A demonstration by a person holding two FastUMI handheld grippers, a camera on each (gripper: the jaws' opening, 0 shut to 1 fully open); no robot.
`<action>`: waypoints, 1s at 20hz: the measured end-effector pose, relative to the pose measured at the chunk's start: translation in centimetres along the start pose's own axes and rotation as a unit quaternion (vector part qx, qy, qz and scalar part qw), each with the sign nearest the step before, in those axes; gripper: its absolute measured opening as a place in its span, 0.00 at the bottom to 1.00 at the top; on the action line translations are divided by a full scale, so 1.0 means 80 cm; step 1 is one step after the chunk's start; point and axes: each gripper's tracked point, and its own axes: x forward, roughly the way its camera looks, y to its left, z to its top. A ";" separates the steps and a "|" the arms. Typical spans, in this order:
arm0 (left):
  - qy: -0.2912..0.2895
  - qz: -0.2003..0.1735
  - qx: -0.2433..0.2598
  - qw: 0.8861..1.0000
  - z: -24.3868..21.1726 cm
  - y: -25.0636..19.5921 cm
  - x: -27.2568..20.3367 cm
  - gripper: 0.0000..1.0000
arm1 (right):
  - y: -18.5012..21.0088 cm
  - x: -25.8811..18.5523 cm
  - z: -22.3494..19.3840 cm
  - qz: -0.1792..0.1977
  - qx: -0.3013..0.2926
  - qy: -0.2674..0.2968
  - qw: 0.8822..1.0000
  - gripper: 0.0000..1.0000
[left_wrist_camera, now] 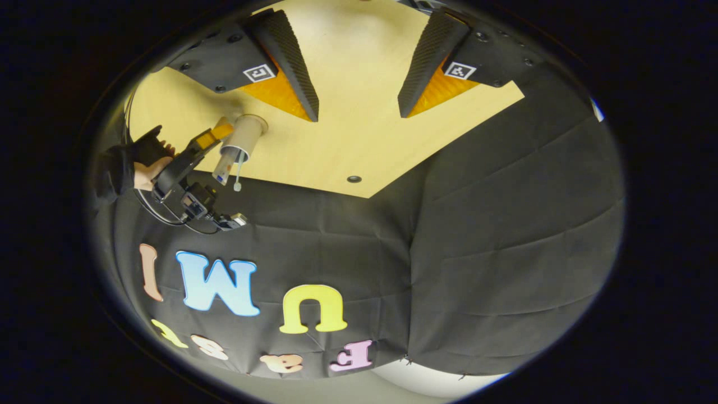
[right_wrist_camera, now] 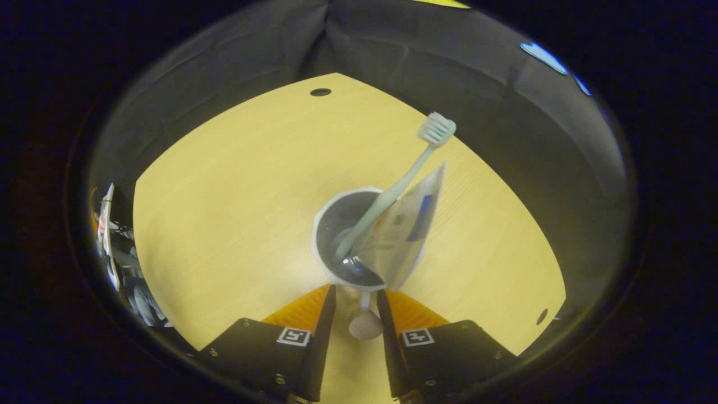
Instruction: Put the toothbrush and toothpaste on the desktop into the cup, then pick up the cup and place it on the coaster on the desktop.
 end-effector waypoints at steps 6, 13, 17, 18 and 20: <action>-0.002 -0.014 0.006 1.000 0.006 -0.015 -0.003 0.93 | -0.012 -0.021 0.010 -0.017 0.016 -0.034 0.999 0.56; -0.017 -0.074 0.035 0.997 0.037 -0.077 0.000 0.93 | -0.025 -0.092 0.005 -0.038 0.053 -0.096 0.993 0.63; -0.043 -0.117 0.053 0.991 0.074 -0.127 -0.002 0.92 | -0.036 -0.162 -0.014 -0.075 0.089 -0.156 0.981 0.63; -0.049 -0.126 0.058 0.989 0.081 -0.140 -0.002 0.92 | -0.039 -0.182 -0.020 -0.085 0.099 -0.171 0.977 0.60; -0.060 -0.148 0.063 0.985 0.095 -0.167 -0.005 0.94 | -0.040 -0.220 -0.031 -0.103 0.121 -0.201 0.967 0.60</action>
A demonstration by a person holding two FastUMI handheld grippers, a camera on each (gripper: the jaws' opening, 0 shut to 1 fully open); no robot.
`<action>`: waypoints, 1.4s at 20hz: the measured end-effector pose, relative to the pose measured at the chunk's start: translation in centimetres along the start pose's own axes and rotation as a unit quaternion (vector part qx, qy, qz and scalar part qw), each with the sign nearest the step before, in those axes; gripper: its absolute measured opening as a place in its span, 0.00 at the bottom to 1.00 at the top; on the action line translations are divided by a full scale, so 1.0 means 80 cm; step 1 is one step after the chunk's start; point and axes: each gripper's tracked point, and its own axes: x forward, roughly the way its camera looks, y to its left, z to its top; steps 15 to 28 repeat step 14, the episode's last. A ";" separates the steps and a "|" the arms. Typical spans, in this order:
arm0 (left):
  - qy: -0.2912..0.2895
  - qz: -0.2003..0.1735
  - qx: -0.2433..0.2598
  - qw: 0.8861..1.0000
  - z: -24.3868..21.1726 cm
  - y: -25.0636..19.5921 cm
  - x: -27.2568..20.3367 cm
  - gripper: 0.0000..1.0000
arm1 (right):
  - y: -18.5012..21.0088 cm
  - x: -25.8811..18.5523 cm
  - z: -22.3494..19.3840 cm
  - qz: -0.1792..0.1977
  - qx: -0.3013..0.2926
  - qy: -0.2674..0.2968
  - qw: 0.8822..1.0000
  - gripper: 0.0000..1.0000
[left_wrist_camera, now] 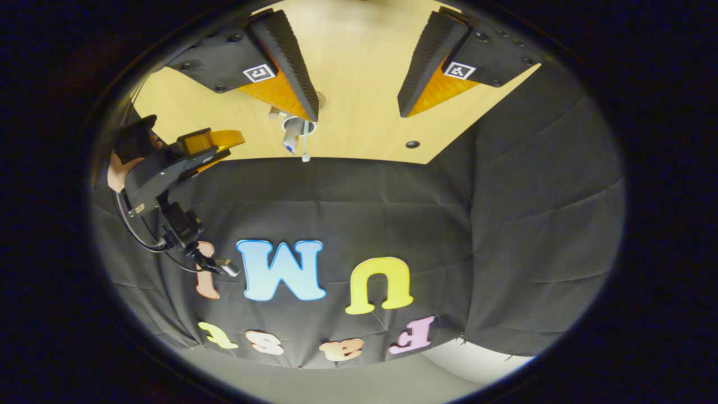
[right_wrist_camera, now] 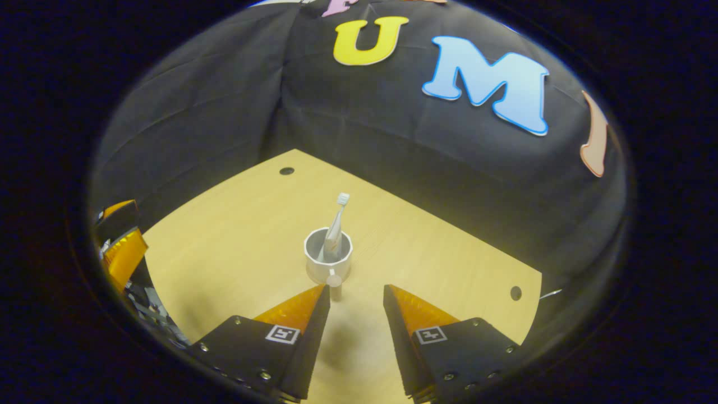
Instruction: Put the toothbrush and toothpaste on the desktop into the cup, then pick up the cup and place it on the coaster on the desktop.
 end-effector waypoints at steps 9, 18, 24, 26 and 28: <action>-0.070 -0.073 0.018 0.995 0.102 -0.100 0.009 0.92 | -0.025 -0.155 0.038 -0.110 0.055 -0.158 0.980 0.62; -0.100 -0.088 0.021 0.991 0.137 -0.125 -0.010 0.92 | -0.027 -0.192 0.042 -0.144 0.093 -0.216 0.961 0.60; -0.100 -0.088 0.021 0.991 0.137 -0.125 -0.010 0.92 | -0.027 -0.192 0.042 -0.144 0.093 -0.216 0.961 0.60; -0.100 -0.088 0.021 0.991 0.137 -0.125 -0.010 0.92 | -0.027 -0.192 0.042 -0.144 0.093 -0.216 0.961 0.60; -0.100 -0.088 0.021 0.991 0.137 -0.125 -0.010 0.92 | -0.027 -0.192 0.042 -0.144 0.093 -0.216 0.961 0.60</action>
